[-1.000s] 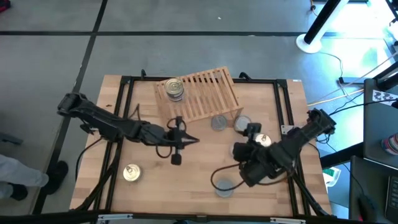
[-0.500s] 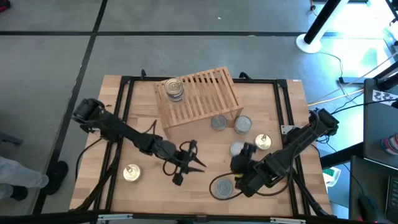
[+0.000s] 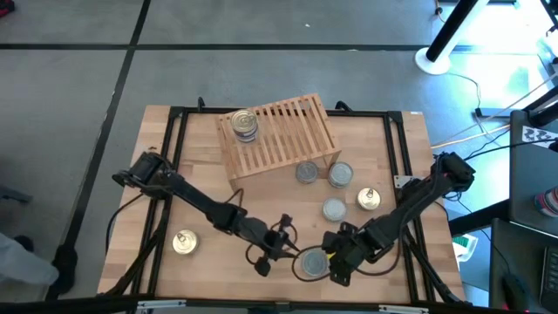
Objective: Stack canned seafood by type on shelf
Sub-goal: Put the green tuna can on the shelf
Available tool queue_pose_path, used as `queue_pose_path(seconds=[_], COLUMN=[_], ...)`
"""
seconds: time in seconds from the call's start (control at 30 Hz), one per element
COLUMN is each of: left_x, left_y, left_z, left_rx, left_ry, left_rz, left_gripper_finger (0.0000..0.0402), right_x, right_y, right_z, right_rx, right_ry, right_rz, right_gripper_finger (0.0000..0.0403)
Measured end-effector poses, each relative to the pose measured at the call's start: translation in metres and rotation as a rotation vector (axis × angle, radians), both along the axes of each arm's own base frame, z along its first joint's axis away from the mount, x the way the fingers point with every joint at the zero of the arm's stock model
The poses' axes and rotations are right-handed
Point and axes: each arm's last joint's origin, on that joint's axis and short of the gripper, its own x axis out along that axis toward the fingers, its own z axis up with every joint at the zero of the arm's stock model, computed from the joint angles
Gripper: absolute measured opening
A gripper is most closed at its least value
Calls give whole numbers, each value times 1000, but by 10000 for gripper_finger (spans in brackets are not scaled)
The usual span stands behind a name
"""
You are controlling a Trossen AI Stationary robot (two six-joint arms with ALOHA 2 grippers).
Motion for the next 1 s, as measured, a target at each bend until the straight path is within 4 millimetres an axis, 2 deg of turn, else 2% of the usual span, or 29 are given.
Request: queue_pose_path(seconds=[0.27,0.43,0.77,1.0], left_x=[13,20,32,34], left_y=[-6,-7,-12,-14], left_z=[-23,-37,-56,-57], left_rx=[209,283,360,415], left_ry=[67,68,71,47], left_rz=[-72,-100,-137,-167], left_gripper_finger=[66,82,134,147], right_x=[-6,-9,-6,-2], right_y=[-5,-7,-3,-2], right_z=[-21,-27,-25,-23], right_rx=[-9,27,165,224], right_ry=[37,82,130,98], right_rz=[-16,-151,-365,-523], right_gripper_finger=[294,294,294,294])
